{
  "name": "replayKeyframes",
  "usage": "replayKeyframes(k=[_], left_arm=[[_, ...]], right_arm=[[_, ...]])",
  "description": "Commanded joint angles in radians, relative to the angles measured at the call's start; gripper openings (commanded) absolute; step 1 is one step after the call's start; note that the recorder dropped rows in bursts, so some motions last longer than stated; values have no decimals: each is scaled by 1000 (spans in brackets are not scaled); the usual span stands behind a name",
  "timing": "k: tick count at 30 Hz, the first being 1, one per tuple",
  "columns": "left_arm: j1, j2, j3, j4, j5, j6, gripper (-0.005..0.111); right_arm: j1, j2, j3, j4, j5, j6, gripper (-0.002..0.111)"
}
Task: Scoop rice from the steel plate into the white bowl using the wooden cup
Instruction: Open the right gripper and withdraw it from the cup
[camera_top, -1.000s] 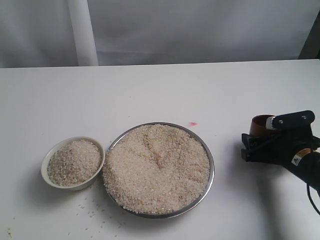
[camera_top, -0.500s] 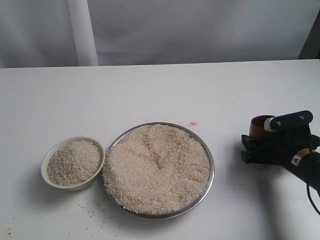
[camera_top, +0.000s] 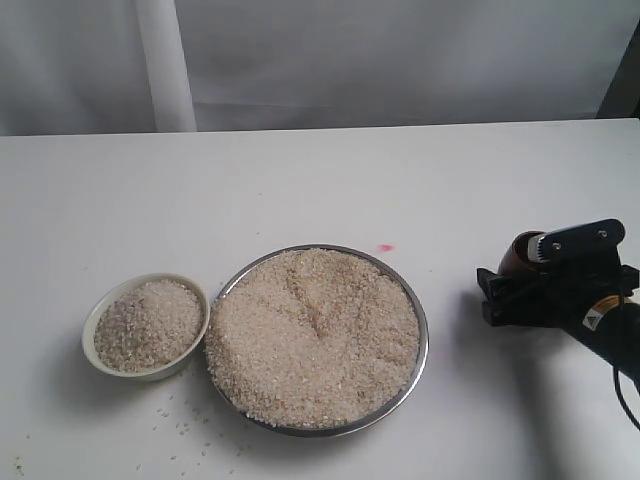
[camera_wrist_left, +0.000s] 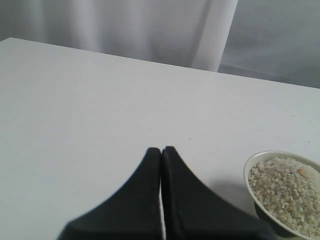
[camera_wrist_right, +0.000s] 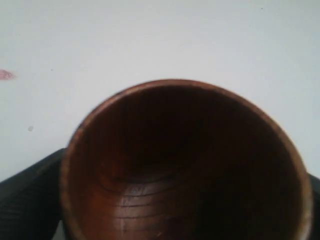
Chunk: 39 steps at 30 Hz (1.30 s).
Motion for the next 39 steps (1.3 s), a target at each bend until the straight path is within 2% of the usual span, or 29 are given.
replayKeyframes(k=[1,16,18,24,30,39], left_arm=[[-3,-2,-4,-6,-6,-1,0],[-3,-2,-4,-6,-6,-1,0],[-3,-2,-4,-6,-6,-1,0],[-3,-2,-4,-6,-6,-1,0],[-3,-2,-4,-6,-6,-1,0],[-3,-2,-4,-6,-6,-1,0]], right_arm=[[-5,-44,3,-19,2,4,86],[-5,-529,113,-97,69,39,84],[-5,-605,134,-118,76,47,77],[-5,-874,217,-124,126,83,36],[-5,-1034,260,-125,242,87,0],[-5,-1058,258,-132,270,109,0]])
